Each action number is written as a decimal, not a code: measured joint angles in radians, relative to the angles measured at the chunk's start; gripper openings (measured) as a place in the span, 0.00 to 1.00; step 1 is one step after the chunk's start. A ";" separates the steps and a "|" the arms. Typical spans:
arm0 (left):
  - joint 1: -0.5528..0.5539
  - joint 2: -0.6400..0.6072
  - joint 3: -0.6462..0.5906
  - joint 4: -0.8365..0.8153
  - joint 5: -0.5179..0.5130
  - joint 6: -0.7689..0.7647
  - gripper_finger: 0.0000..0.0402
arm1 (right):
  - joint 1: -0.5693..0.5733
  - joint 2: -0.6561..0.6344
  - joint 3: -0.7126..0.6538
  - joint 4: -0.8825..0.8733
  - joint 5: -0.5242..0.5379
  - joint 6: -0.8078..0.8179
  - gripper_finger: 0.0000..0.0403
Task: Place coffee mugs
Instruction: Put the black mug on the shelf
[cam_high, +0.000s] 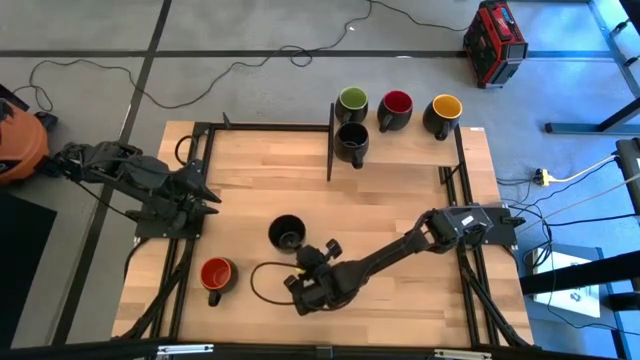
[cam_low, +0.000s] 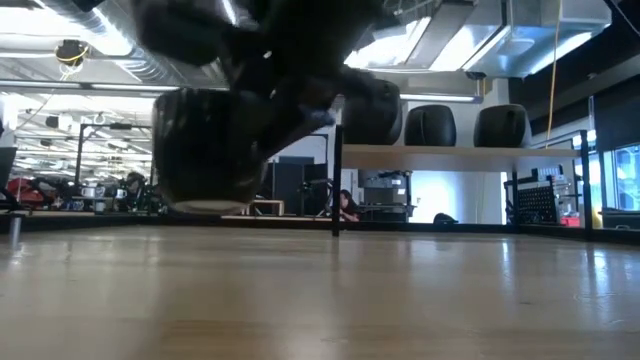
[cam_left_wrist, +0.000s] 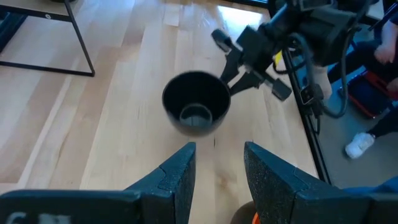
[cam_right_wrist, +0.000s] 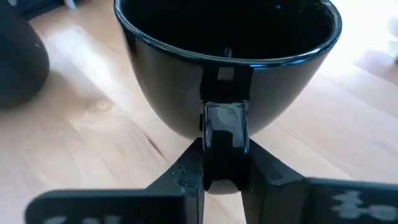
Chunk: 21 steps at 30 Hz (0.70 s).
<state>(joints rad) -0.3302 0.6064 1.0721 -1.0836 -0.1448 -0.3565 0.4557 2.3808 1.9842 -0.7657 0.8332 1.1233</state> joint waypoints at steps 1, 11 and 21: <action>0.000 0.000 0.000 0.000 0.000 0.000 0.32 | 0.006 -0.008 0.000 -0.019 0.006 0.021 0.12; 0.000 0.000 0.000 0.000 0.000 0.000 0.32 | 0.086 -0.095 0.001 -0.365 0.122 0.372 0.12; 0.000 0.000 0.000 0.002 0.000 -0.001 0.32 | 0.107 -0.169 0.002 -0.732 0.128 0.652 0.12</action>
<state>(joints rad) -0.3303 0.6064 1.0721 -1.0817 -0.1448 -0.3573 0.5628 2.2115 1.9858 -1.4978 0.9611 1.7752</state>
